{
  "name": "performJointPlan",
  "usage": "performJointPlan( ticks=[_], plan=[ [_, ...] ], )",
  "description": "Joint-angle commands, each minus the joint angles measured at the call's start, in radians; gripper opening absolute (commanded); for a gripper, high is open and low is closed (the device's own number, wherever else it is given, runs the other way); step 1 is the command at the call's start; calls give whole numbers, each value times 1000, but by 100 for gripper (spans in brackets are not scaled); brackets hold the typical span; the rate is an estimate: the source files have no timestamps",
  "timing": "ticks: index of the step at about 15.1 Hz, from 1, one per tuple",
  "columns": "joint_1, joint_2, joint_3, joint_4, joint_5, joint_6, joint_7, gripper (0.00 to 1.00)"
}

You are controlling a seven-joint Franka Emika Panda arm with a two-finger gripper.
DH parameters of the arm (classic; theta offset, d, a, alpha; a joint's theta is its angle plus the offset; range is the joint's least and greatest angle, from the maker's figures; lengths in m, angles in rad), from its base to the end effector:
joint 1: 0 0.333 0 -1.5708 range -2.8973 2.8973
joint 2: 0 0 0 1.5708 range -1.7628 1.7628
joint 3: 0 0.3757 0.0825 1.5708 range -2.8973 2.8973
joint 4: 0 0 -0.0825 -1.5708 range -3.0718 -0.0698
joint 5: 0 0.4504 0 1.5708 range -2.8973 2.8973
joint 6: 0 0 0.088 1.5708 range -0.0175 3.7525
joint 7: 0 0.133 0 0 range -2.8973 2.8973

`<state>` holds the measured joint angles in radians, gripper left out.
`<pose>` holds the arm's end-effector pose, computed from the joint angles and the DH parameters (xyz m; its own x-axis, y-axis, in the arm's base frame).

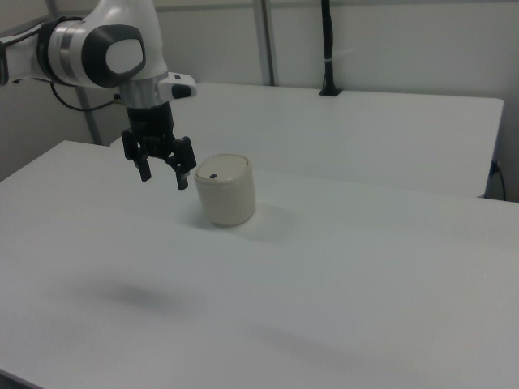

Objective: Open the trash bin
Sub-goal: 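Move the gripper over the cream trash bin's lid button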

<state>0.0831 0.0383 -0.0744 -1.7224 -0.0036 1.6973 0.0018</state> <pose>0.6340 0.0058 0.5630 0.9980 0.0072 -0.0632 0.0076 -0.9999 0.0065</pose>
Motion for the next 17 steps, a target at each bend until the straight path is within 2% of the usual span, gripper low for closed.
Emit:
performJointPlan(
  ticks=[1, 9, 13, 14, 16, 17],
  plan=[
    [4, -1, -7, 0, -21, 1, -8, 100],
    [6, 12, -8, 13, -26, 5, 3, 100],
    [6, 41, -7, 14, -38, 67, -5, 100],
    [4, 41, -7, 15, -36, 77, -5, 88],
    [3, 45, -11, 15, -27, 123, -8, 42],
    [0, 46, -12, 15, -26, 161, -3, 29]
  ],
)
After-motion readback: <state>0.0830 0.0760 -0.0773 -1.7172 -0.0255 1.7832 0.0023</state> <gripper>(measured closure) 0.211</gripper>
